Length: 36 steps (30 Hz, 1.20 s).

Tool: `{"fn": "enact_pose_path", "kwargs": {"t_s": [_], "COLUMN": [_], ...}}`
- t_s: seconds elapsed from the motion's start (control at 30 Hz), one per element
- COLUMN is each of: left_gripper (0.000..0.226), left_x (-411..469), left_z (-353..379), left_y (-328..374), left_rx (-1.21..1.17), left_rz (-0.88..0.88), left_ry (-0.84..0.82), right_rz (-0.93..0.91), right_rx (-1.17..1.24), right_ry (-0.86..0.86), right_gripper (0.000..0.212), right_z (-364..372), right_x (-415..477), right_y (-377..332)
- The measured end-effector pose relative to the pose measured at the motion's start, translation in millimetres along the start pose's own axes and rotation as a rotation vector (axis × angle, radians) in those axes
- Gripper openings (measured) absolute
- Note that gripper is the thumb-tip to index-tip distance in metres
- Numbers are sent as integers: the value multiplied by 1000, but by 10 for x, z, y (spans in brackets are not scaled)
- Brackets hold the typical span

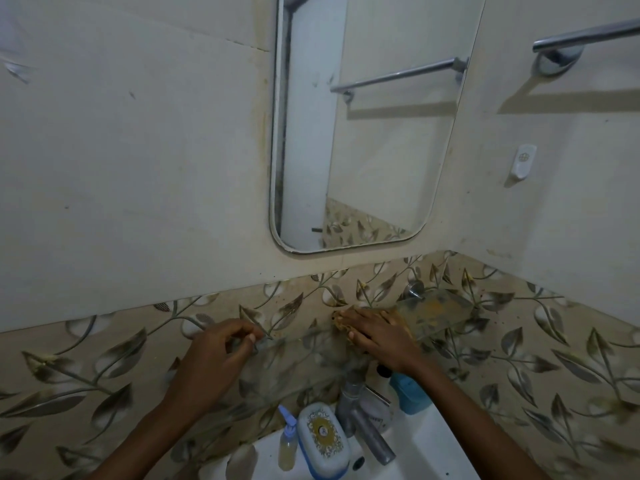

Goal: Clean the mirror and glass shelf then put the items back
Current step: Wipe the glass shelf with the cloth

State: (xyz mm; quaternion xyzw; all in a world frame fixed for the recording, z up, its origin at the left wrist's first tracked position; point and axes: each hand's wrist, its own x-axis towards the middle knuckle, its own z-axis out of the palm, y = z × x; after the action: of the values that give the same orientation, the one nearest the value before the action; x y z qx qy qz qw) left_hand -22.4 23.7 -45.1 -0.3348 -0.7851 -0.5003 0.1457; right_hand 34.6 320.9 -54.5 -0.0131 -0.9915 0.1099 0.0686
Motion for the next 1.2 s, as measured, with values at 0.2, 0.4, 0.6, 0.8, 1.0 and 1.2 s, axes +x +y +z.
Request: {"fn": "enact_pose_path", "kwargs": {"t_s": [0.2,0.4,0.6,0.8,1.0,1.2], "left_gripper": [26,27,42,44,41,42], "left_x": [37,39,21,-12,-39,-69], "left_z": [33,46,14,-23,-30,-104], "left_y": [-3,0,115,232,243,238], "left_rx": [-12,-15,-38,-78,-118,-115], "left_rz": [-15,-29,-26,-44,-72,-111], "left_ry": [9,15,5,1,-27,-28], "right_rz": [47,102,170,199,203,619], "right_rx": [-5,33,54,73,288,981], "right_ry": [10,29,66,129,337,848], "right_gripper": [43,53,52,38,27,34], "right_z": [-31,-86,-152,-180,-241,-591], "right_x": [47,40,68,122,120,131], "right_y": [255,508,741,954,1019,1248]}}
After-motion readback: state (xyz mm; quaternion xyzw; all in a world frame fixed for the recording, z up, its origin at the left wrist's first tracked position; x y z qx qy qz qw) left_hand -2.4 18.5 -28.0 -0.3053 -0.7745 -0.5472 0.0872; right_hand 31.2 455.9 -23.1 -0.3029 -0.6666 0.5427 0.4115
